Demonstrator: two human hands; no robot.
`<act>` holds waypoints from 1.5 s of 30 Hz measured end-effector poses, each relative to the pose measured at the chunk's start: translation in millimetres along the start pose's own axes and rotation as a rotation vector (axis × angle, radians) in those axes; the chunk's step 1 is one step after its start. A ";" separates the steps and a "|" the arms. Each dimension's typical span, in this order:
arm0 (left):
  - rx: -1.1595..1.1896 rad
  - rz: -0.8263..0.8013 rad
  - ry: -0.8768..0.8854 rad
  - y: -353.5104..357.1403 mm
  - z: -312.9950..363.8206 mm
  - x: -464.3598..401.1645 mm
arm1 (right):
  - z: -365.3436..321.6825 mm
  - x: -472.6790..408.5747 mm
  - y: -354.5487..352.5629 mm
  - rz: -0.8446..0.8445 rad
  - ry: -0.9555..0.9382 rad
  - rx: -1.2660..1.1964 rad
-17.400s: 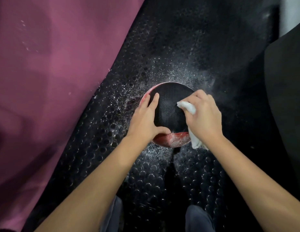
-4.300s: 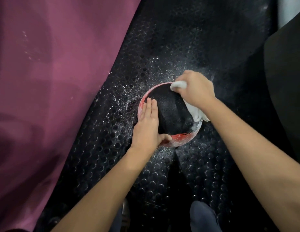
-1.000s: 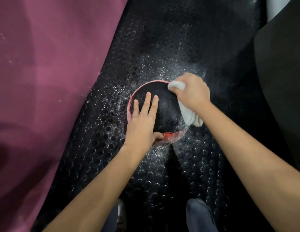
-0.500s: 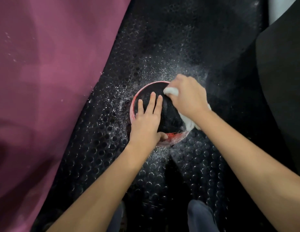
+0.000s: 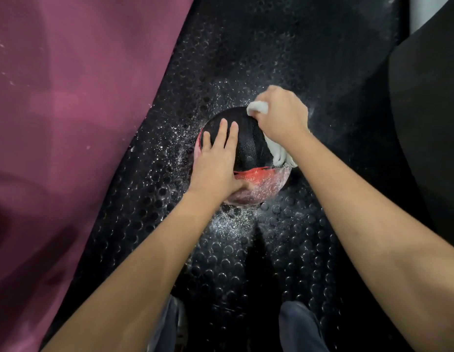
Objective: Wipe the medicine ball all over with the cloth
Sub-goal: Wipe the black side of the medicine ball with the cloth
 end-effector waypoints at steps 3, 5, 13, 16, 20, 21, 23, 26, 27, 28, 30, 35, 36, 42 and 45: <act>0.033 -0.005 -0.009 1.4 -1.4 2.4 | -5.5 18.1 0.3 0.055 -0.067 0.067; 0.051 0.008 -0.012 1.0 -3.5 2.6 | -11.3 47.3 2.1 0.128 -0.160 0.103; 0.046 0.030 -0.013 -0.3 -4.3 -0.4 | -13.8 74.9 -0.2 0.233 -0.336 0.095; 0.077 0.040 -0.022 -4.0 -10.6 -6.9 | -16.5 84.4 6.1 0.274 -0.342 0.067; 0.119 0.037 -0.035 -0.6 -16.0 -2.6 | -18.0 104.3 13.2 0.239 -0.523 0.147; 0.122 0.029 -0.035 1.6 -15.6 -0.6 | -17.1 95.6 11.1 0.235 -0.494 0.141; 0.132 0.021 -0.054 3.3 -17.2 0.5 | -16.4 78.6 4.2 0.254 -0.364 0.089; 0.141 0.042 -0.073 0.0 -25.2 -2.6 | -22.6 90.0 11.5 0.272 -0.355 0.080; 0.150 0.049 -0.073 -0.7 -28.0 -2.8 | -25.1 100.9 18.0 0.259 -0.421 0.107; 0.168 0.050 -0.073 -0.4 -30.1 -1.5 | -26.6 110.7 21.4 0.247 -0.484 0.135; 0.212 0.045 -0.070 1.6 -32.7 2.7 | -22.0 107.2 18.2 0.259 -0.473 0.164; 0.207 0.010 -0.092 3.4 -36.3 5.9 | 13.7 51.9 5.0 0.212 -0.012 -0.102; 0.183 0.000 -0.093 1.1 -36.5 4.3 | 11.9 50.1 5.6 0.200 -0.022 -0.123; 0.133 0.015 -0.056 -9.0 -22.0 2.8 | 14.3 50.7 5.3 0.202 -0.021 -0.180; 0.103 0.008 -0.069 -7.4 -19.6 0.7 | 13.4 49.9 4.3 0.186 -0.029 -0.170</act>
Point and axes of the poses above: each hand's wrist, its own x-axis away from the middle knuckle, its own y-axis out of the palm, z = x × y, the point moved 7 cm from there along -x, towards the middle knuckle, and after that the axes turned 9 degrees about -x, right-handed, at the moved point
